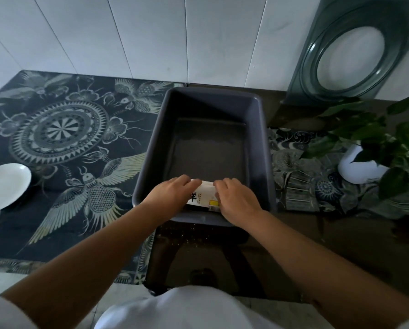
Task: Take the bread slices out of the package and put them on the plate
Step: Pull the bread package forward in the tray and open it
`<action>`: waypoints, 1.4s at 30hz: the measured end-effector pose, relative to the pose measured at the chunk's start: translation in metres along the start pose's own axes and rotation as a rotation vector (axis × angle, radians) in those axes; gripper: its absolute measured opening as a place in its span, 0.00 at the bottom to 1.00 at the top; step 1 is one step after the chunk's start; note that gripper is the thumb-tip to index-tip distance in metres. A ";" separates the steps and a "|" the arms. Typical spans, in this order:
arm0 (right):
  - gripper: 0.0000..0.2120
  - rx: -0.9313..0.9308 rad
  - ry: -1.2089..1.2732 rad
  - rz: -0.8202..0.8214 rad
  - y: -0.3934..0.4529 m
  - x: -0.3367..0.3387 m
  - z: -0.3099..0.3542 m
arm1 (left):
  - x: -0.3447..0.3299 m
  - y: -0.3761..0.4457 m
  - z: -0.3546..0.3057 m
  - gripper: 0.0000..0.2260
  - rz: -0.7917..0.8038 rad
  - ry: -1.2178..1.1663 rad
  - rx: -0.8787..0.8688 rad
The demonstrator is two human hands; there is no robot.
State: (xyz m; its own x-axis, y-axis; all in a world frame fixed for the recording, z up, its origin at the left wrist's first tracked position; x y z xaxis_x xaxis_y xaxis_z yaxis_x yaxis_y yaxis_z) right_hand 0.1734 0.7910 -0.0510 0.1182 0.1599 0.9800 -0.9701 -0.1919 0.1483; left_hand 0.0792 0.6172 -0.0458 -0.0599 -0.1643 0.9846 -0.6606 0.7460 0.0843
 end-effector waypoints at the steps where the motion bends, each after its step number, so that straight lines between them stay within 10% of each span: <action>1: 0.17 0.003 0.000 0.003 0.001 0.000 0.000 | 0.000 0.001 -0.001 0.26 0.008 -0.022 0.026; 16: 0.09 0.112 -0.076 -0.098 -0.010 0.028 0.002 | 0.037 -0.006 0.005 0.09 -0.116 0.102 -0.068; 29: 0.05 0.103 -0.151 -0.113 -0.009 0.038 0.011 | 0.053 -0.002 0.006 0.08 -0.051 0.011 -0.247; 34: 0.03 0.096 -0.051 -0.106 -0.015 0.044 0.015 | 0.058 -0.017 0.010 0.25 -0.060 -0.106 -0.322; 42: 0.09 -0.071 0.214 -0.112 -0.009 0.045 0.011 | 0.062 -0.008 0.007 0.14 -0.138 -0.155 -0.226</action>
State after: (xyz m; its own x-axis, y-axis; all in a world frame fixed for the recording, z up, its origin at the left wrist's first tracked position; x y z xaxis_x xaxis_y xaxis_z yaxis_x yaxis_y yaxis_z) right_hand 0.1901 0.7896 -0.0068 0.1859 0.3791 0.9065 -0.9667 -0.0943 0.2377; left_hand 0.0752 0.5966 0.0139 -0.1059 -0.3578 0.9278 -0.4881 0.8316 0.2650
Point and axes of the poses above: each hand's wrist, its own y-axis towards the middle knuckle, its own x-axis out of the back of the hand, z = x × y, the point moved 2 cm from there along y, towards the middle knuckle, and after that the axes turned 13 degrees about x, right-handed, at the moved point
